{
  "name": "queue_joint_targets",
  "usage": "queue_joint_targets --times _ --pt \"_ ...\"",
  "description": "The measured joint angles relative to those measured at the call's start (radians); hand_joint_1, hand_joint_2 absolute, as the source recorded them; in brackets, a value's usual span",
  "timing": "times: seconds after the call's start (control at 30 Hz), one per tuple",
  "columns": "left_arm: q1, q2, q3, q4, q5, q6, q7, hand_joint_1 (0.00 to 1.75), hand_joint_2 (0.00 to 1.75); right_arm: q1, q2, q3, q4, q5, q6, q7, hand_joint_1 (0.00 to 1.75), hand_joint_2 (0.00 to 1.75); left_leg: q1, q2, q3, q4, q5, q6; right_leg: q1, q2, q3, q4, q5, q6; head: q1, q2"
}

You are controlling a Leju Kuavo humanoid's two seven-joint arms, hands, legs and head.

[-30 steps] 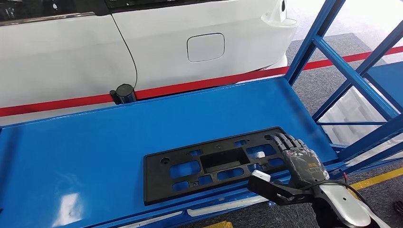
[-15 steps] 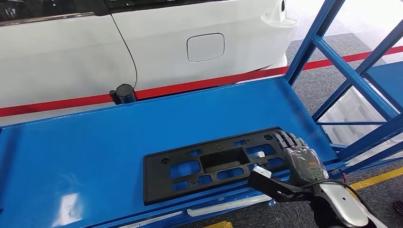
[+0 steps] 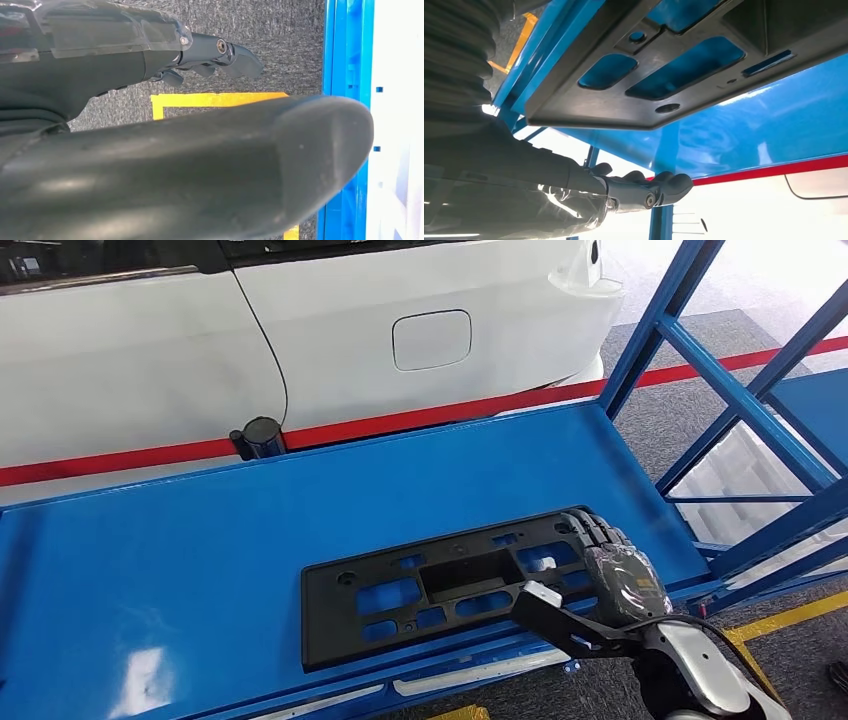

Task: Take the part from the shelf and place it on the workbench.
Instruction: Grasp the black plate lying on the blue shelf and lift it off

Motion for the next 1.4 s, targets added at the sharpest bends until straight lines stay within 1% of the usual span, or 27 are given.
queue_joint_targets --times 0.57,0.83,1.13,1.4 --pt "0.0 0.0 0.0 0.0 -0.001 0.0 -0.01 0.0 0.0 -0.022 0.0 0.091 0.06 0.007 -0.074 0.0 0.0 1.75 0.0 0.0 0.0 0.0 0.0 0.0 0.0 0.0 0.0 0.0 0.0 0.0 0.0 0.0" --pt "0.0 0.0 0.0 0.0 -0.006 0.0 -0.018 0.0 0.0 -0.035 0.004 0.121 0.086 0.069 -0.127 0.0 0.0 1.75 0.0 0.0 0.0 0.0 0.0 0.0 0.0 0.0 0.0 0.0 0.0 0.0 0.0 0.0" --pt "0.0 -0.002 0.0 0.0 -0.009 0.0 -0.018 0.0 0.0 -0.037 0.009 0.153 0.117 0.075 -0.143 0.0 0.0 1.75 0.0 0.0 0.0 0.0 0.0 0.0 0.0 0.0 0.0 0.0 0.0 0.0 0.0 0.0" --pt "0.0 -0.002 -0.001 0.0 -0.015 -0.002 -0.015 0.0 0.0 -0.042 0.011 0.158 0.138 0.066 -0.159 0.0 0.0 1.75 0.0 0.0 0.0 0.0 0.0 0.0 0.0 0.0 0.0 0.0 0.0 0.0 0.0 0.0"
